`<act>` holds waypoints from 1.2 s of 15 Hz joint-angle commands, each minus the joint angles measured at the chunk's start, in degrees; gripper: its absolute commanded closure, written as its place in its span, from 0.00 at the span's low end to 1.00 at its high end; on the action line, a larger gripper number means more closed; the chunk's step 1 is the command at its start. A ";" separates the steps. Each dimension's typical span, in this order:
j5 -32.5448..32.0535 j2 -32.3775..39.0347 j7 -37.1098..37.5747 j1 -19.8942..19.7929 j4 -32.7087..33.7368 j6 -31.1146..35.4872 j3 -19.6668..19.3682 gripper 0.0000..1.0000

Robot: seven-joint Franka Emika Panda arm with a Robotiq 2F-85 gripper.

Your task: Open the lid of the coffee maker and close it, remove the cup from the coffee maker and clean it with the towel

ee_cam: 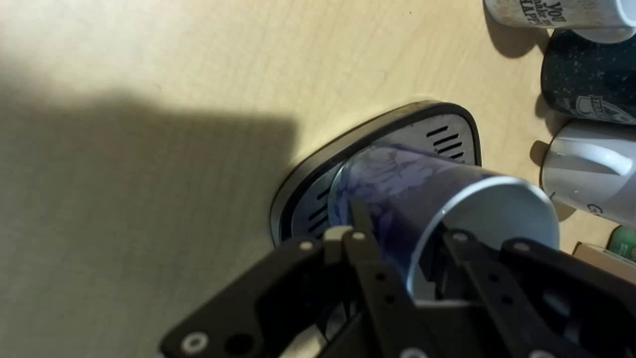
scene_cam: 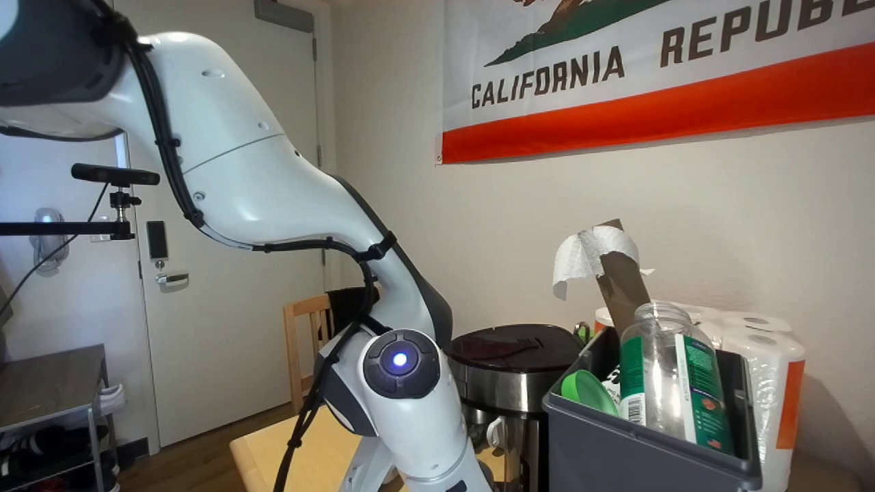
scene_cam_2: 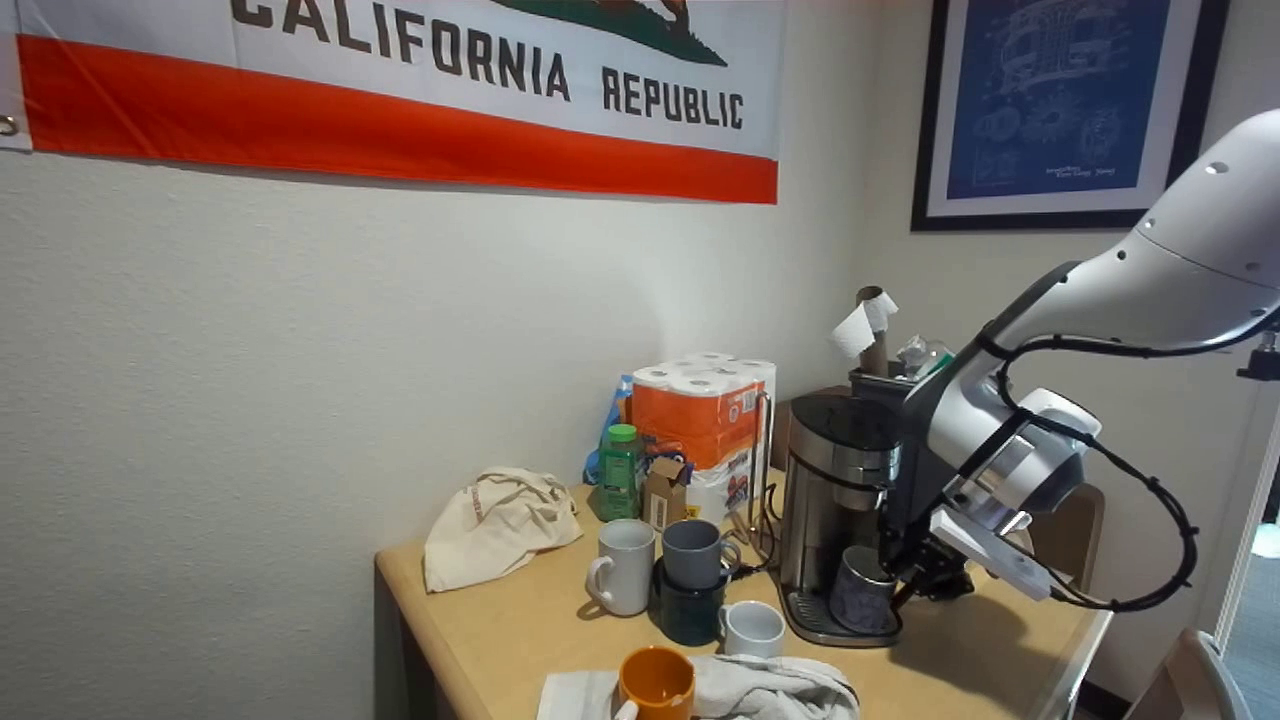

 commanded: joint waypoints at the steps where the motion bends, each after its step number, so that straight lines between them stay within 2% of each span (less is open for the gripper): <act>1: -0.46 0.13 1.62 0.81 0.06 1.94 -0.17 0.96; 2: -0.82 0.14 1.87 0.87 -0.02 1.91 -0.25 1.00; 6: -6.15 -0.51 7.37 1.54 -1.25 0.07 -1.33 0.97; 14: -45.07 -9.07 32.41 3.84 -5.41 -9.86 -2.87 0.97; 16: -52.09 -11.60 35.63 3.48 -5.45 -14.93 -1.59 0.97; 18: -55.69 -14.25 36.22 3.69 -5.74 -19.73 -0.01 0.97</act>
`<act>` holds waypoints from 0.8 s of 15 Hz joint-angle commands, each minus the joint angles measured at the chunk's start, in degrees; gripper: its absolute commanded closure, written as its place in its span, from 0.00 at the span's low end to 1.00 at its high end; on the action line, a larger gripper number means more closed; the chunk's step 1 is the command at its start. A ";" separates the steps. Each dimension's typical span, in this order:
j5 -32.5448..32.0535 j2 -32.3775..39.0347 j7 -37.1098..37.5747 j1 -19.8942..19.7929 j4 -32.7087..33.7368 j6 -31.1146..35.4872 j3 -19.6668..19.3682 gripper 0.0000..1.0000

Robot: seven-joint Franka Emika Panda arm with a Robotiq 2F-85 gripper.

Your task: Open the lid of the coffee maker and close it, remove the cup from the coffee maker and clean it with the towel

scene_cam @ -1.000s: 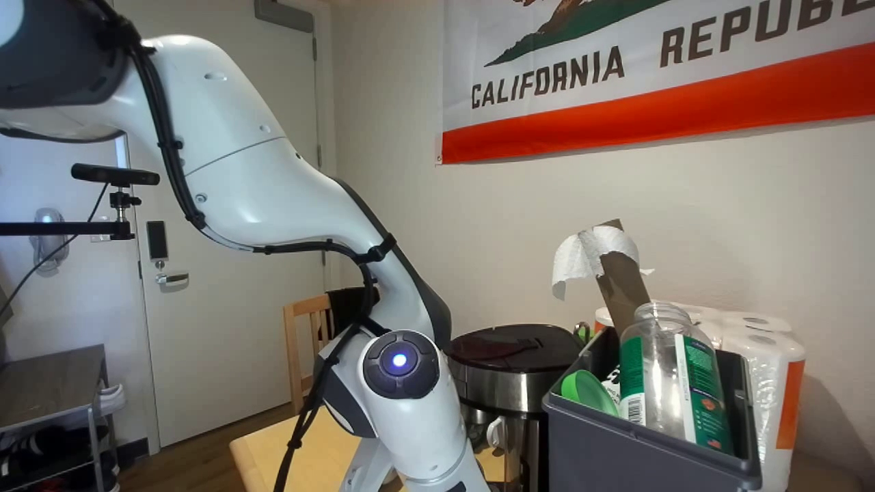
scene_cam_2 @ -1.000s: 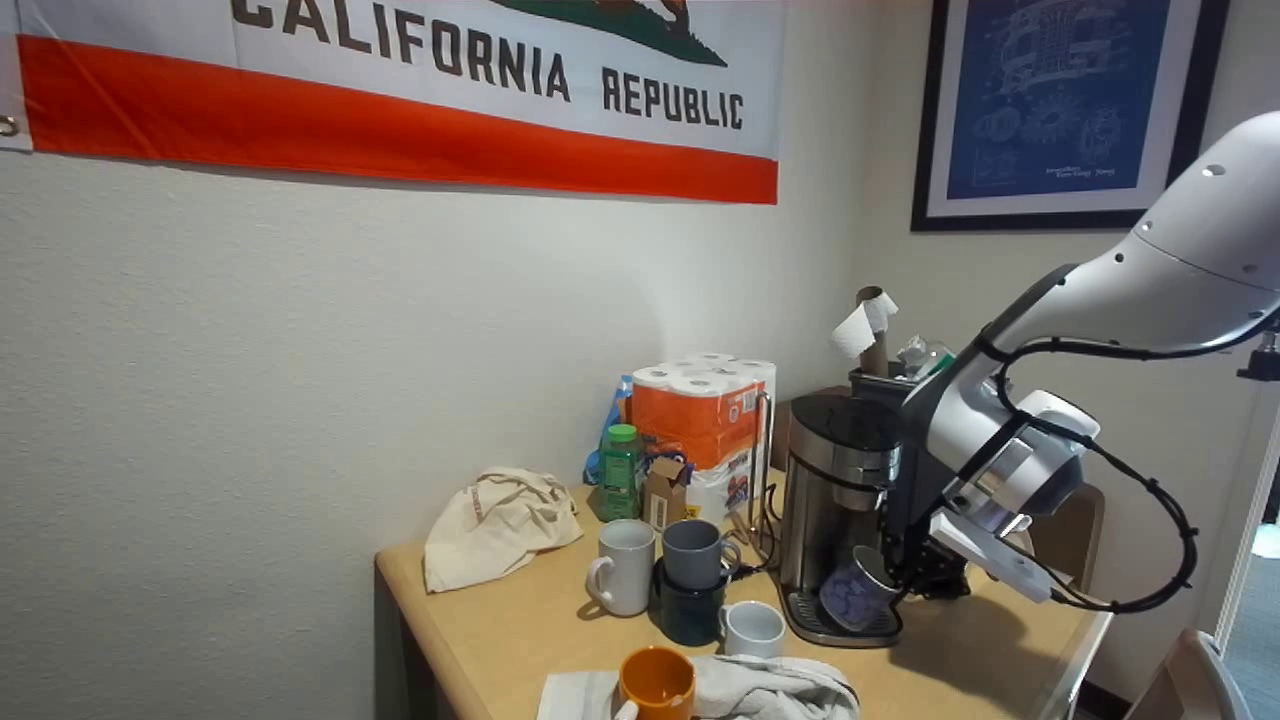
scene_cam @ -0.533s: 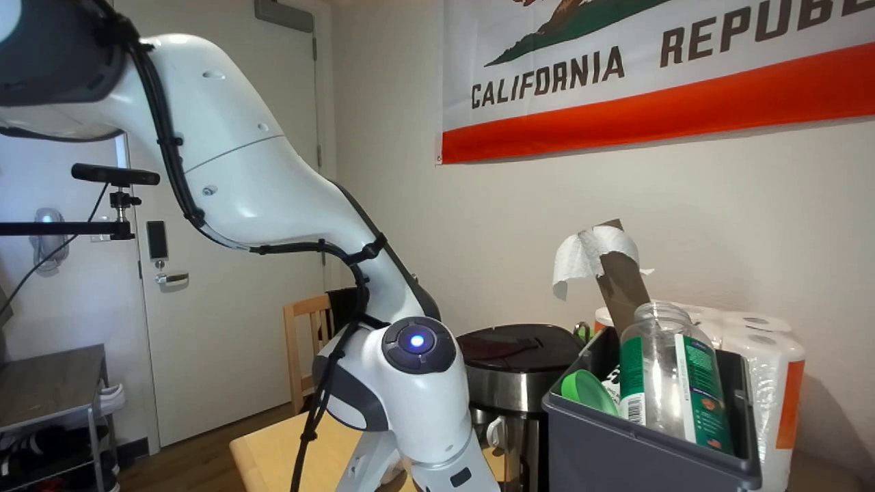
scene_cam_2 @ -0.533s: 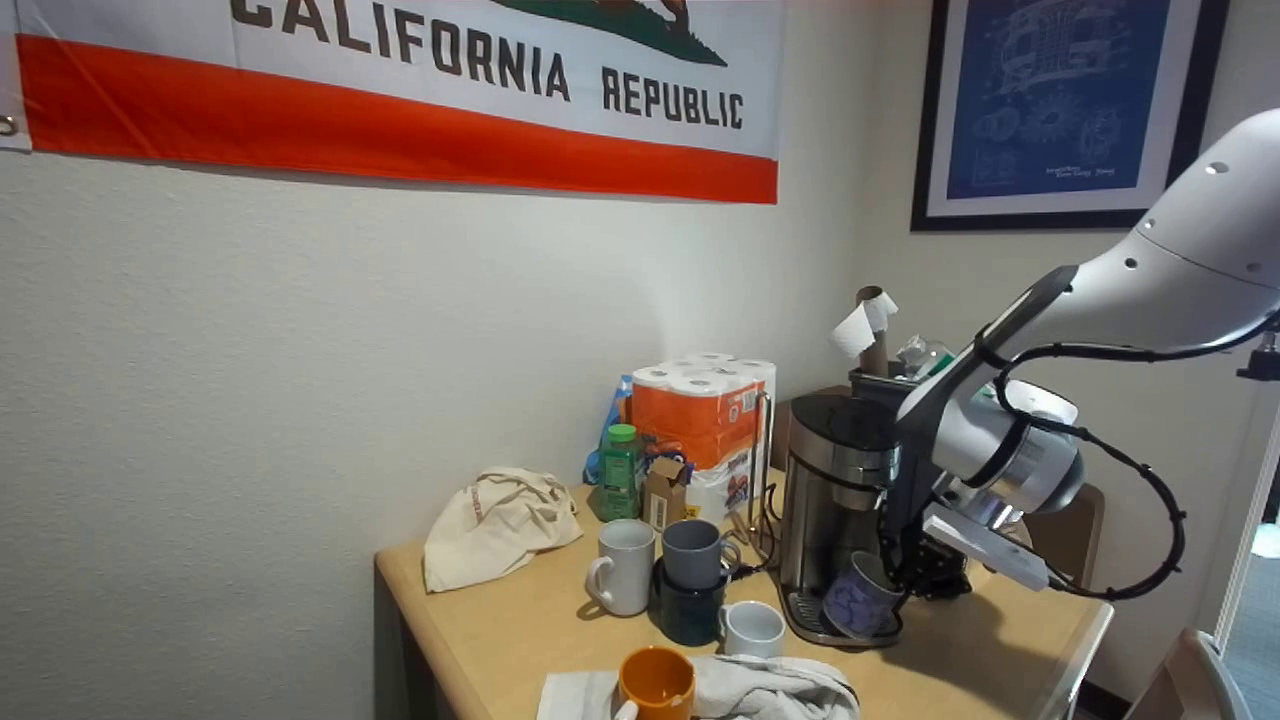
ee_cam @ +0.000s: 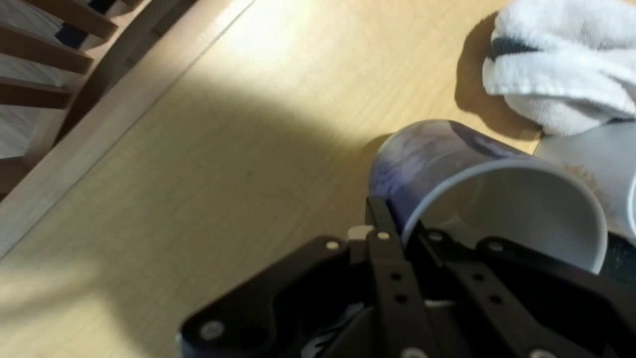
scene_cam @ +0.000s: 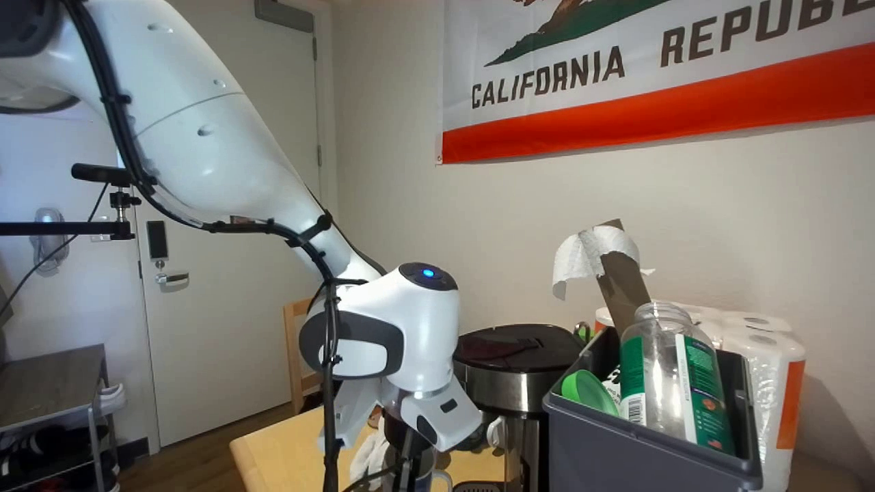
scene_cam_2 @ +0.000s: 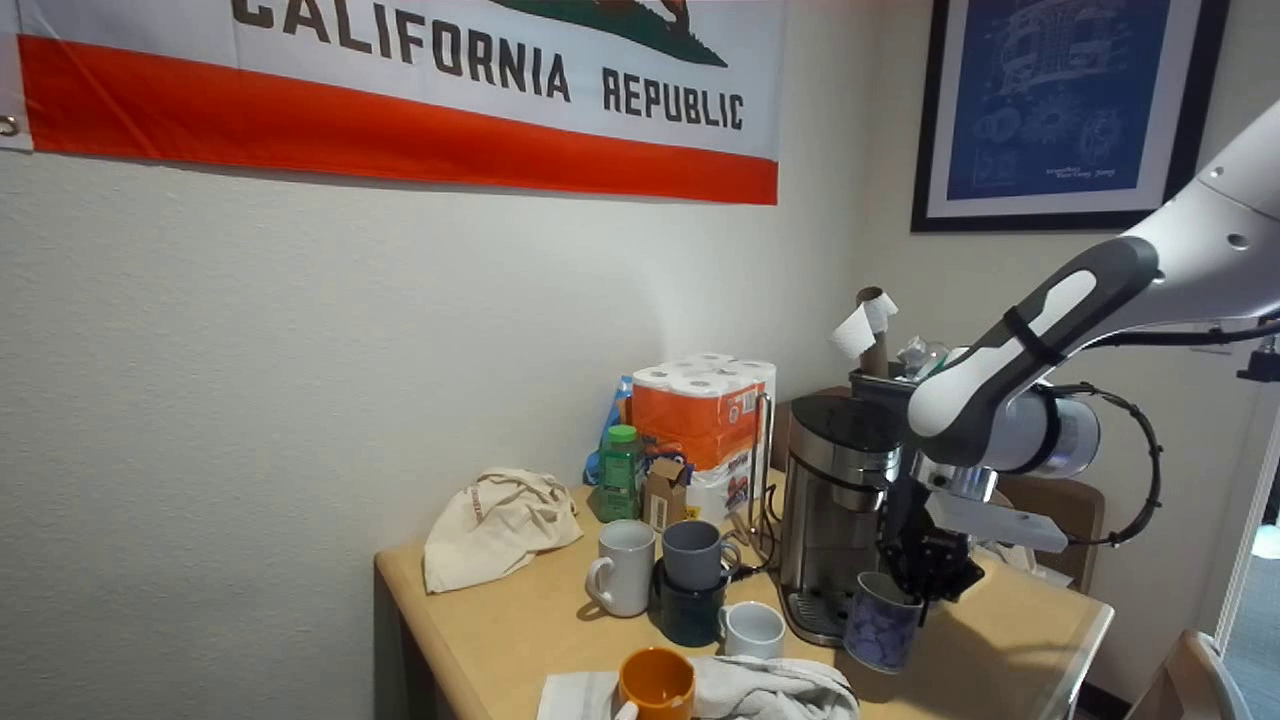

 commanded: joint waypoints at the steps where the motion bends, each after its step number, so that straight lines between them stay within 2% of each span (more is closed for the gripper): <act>1: -5.70 -7.82 1.21 0.37 -2.56 -8.79 2.30 0.97; 5: -8.65 -11.68 -0.74 2.72 -3.99 -14.39 6.29 0.97; 12: -7.16 -11.22 -2.31 8.32 -6.00 -10.43 13.10 0.97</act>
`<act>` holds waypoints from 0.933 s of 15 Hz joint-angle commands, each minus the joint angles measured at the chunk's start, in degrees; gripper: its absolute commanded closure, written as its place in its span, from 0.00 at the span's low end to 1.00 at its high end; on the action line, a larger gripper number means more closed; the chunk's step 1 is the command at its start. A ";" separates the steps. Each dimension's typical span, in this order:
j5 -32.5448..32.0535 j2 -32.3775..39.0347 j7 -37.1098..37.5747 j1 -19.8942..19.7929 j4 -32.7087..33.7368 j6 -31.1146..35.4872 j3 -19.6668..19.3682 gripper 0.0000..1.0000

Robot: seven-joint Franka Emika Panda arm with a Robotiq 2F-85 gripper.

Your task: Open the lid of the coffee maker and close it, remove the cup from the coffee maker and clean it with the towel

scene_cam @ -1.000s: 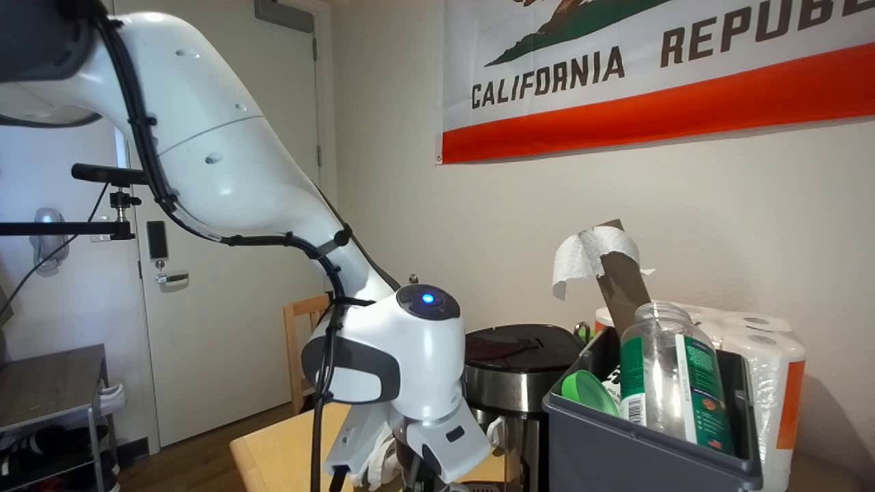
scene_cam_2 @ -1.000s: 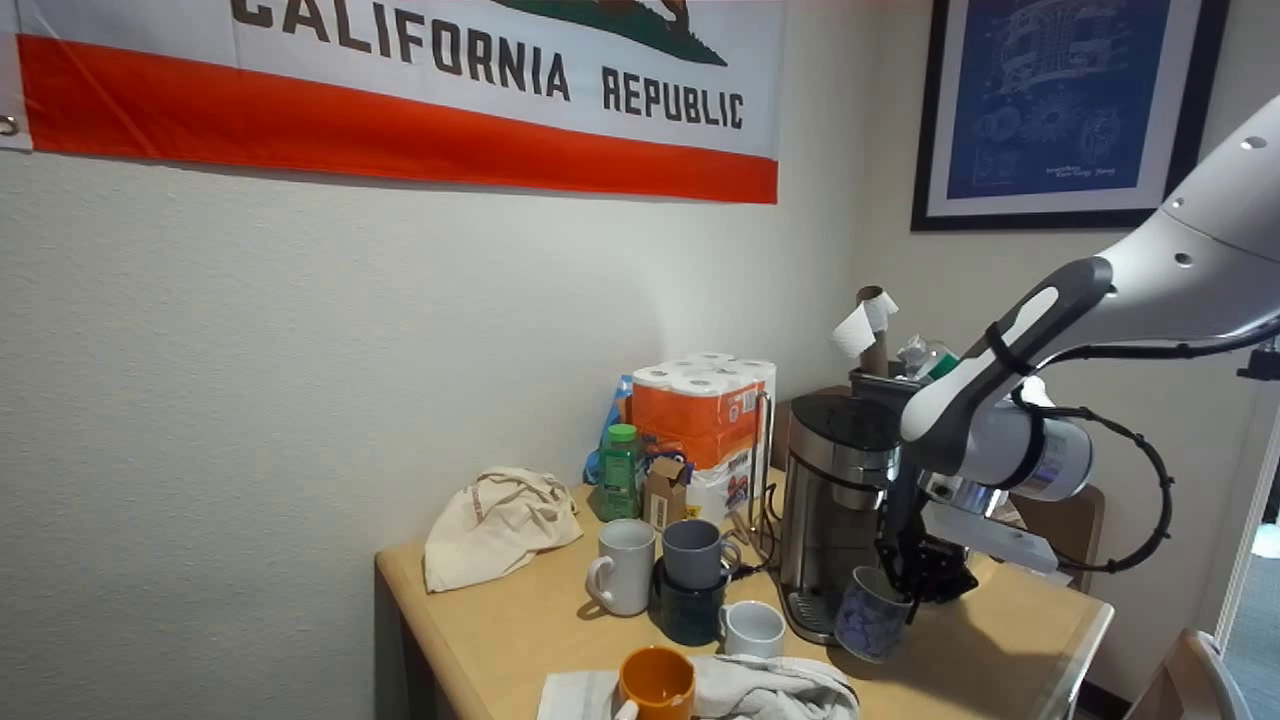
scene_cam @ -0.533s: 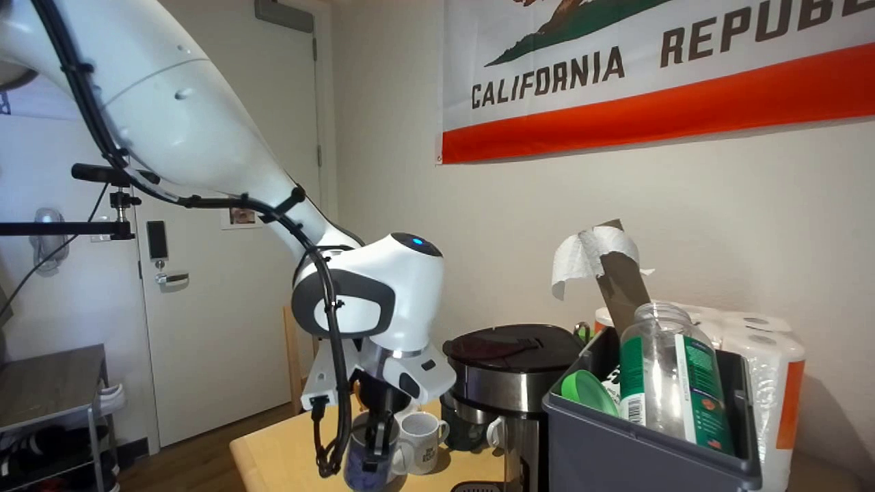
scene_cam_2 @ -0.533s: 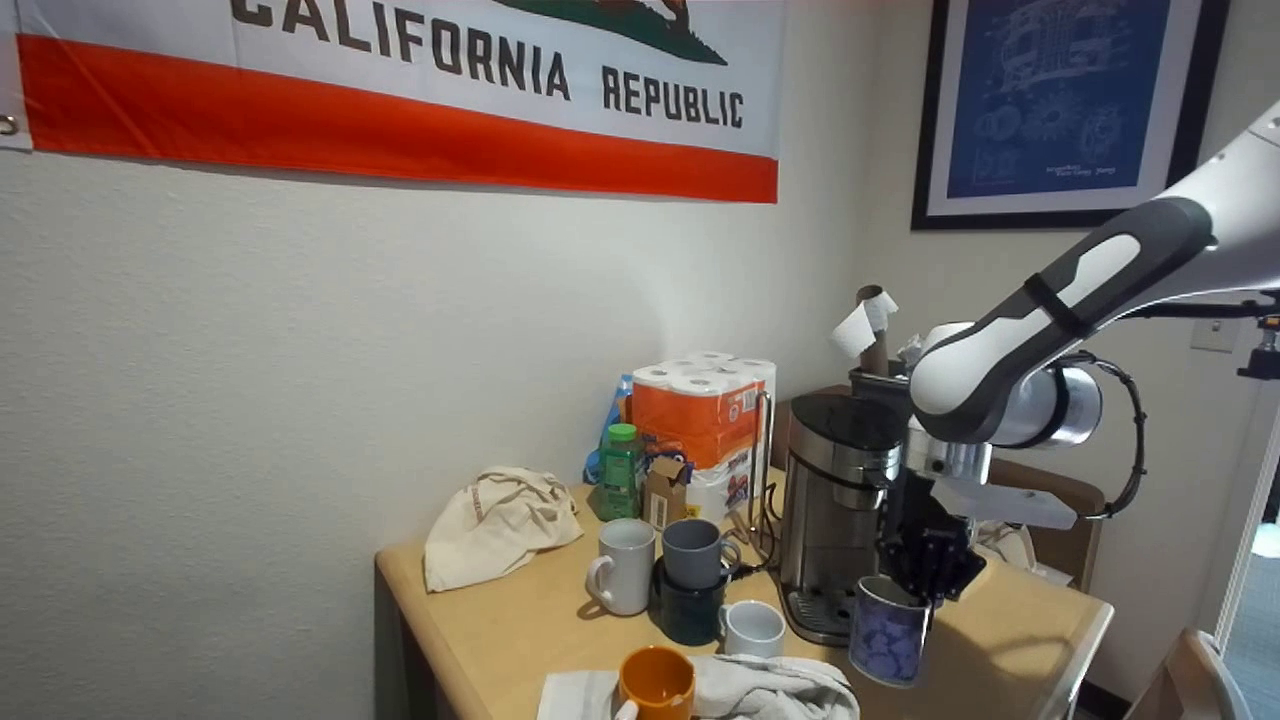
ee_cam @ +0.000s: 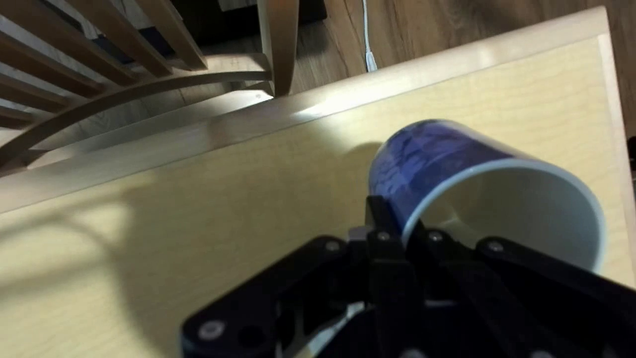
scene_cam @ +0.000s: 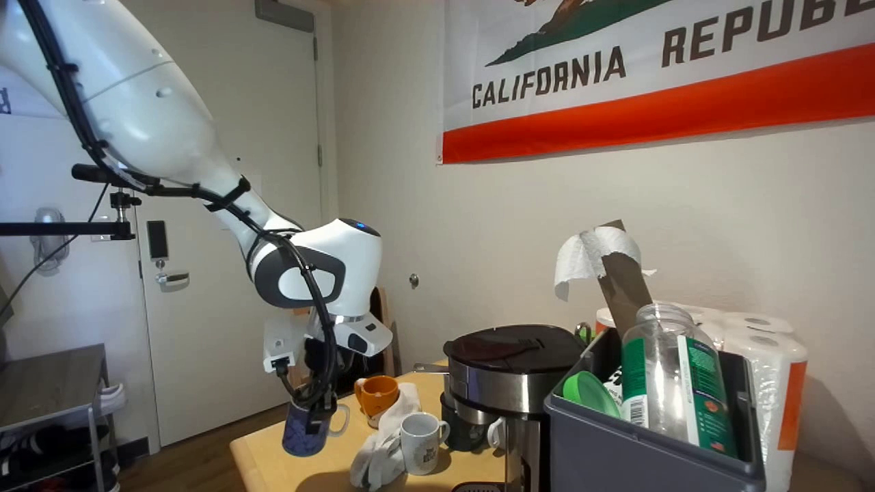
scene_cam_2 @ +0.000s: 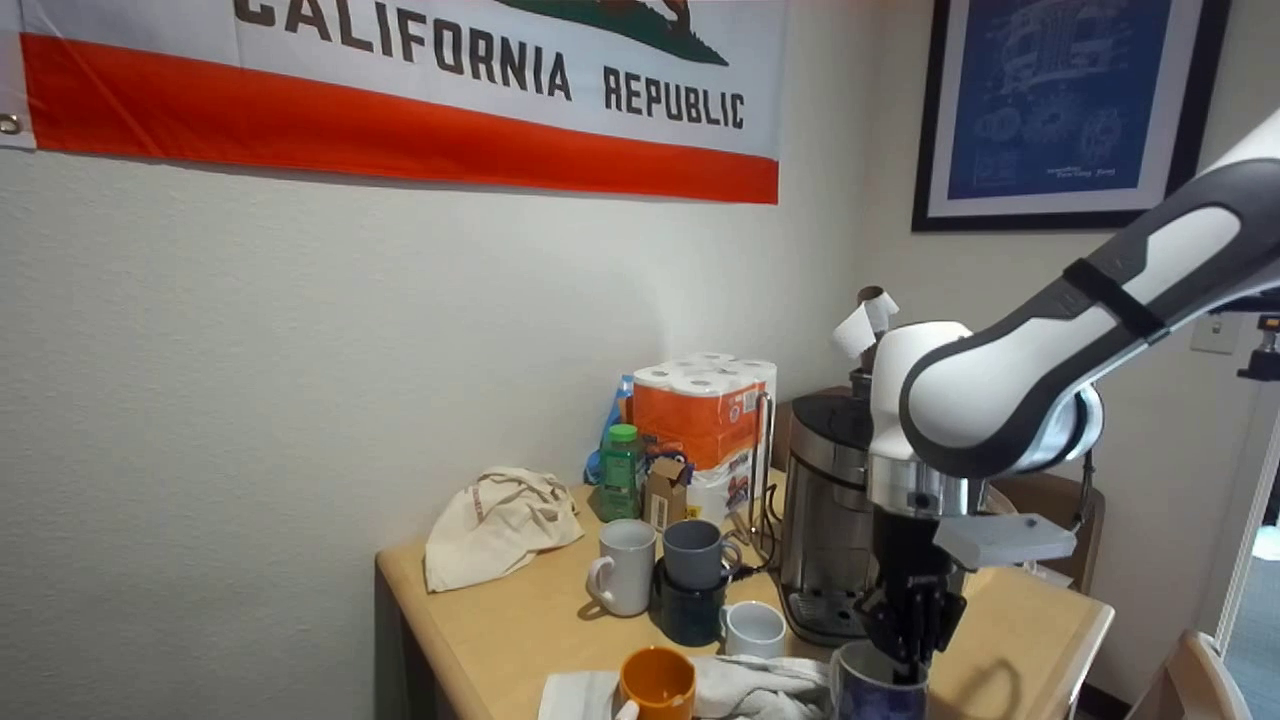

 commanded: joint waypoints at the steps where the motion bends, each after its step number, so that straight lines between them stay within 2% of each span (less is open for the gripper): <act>1: 1.33 -0.33 -1.97 1.75 -1.63 3.49 2.27 0.97; 9: -1.51 6.26 -1.17 5.14 -2.17 18.53 5.69 0.97; 14: -13.01 10.94 2.33 8.24 -2.11 26.03 3.77 0.97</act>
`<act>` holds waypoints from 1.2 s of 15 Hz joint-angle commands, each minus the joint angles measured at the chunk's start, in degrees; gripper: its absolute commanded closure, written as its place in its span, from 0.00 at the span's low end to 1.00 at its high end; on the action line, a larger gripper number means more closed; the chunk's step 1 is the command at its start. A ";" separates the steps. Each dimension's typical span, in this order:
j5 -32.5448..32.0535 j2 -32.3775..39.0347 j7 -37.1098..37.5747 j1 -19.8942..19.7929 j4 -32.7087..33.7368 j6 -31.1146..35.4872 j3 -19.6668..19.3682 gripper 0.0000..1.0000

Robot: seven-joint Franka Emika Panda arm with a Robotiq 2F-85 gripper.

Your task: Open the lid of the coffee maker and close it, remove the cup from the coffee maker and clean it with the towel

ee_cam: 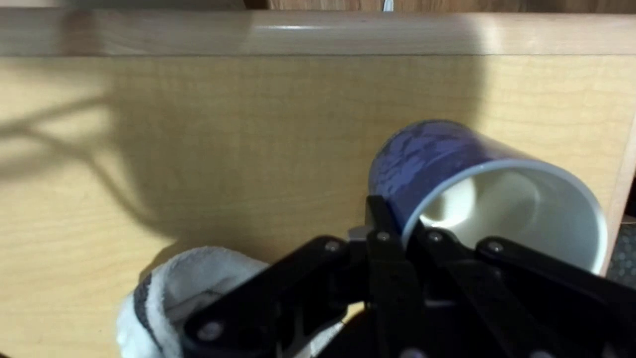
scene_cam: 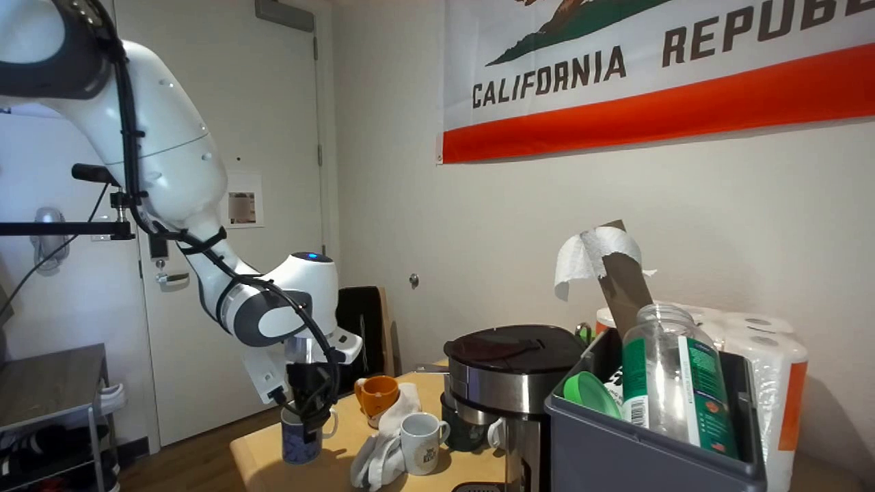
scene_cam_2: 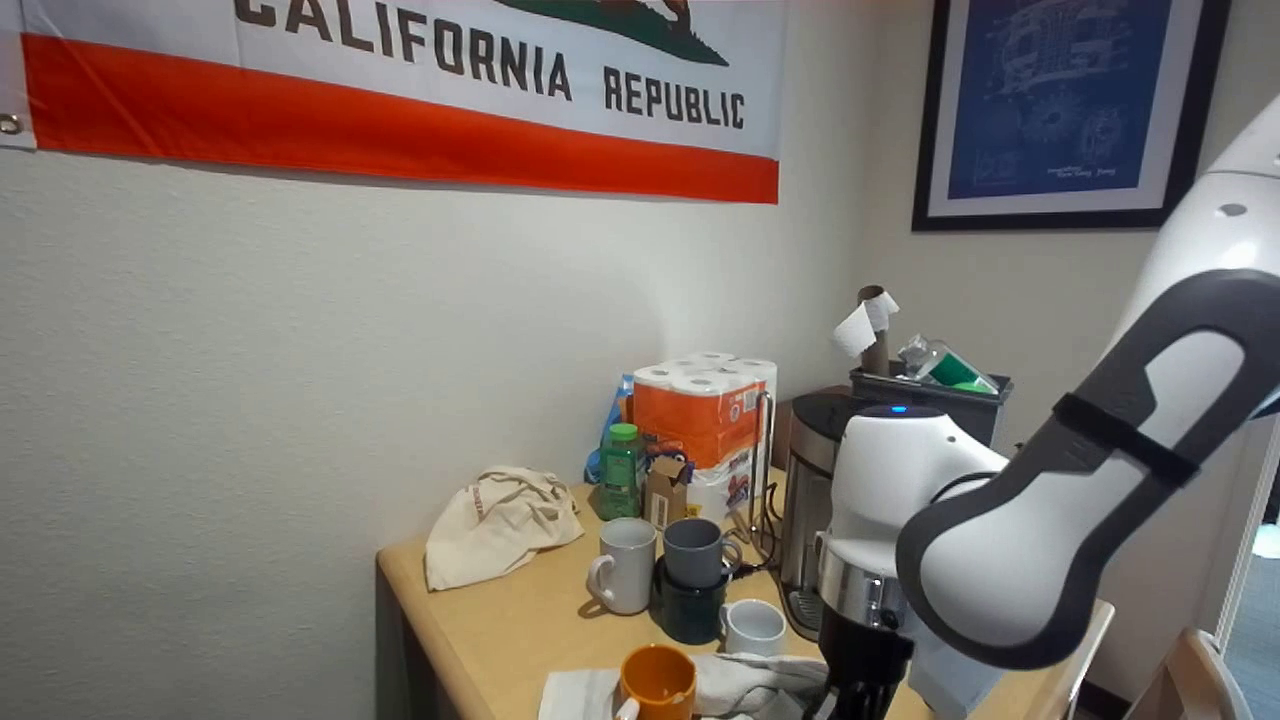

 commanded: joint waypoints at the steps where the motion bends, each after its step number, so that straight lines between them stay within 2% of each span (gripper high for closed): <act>1: -8.00 1.83 2.64 2.42 -0.23 5.12 -2.16 0.97; 8: -16.08 3.85 7.62 7.10 -0.76 12.12 -6.84 0.96; 9: -16.50 3.98 8.27 7.72 -0.71 12.56 -7.45 0.69; 11: -16.55 3.96 9.04 8.35 -0.53 12.66 -8.11 0.61; 18: -17.09 3.77 11.65 10.00 0.22 12.86 -11.16 0.09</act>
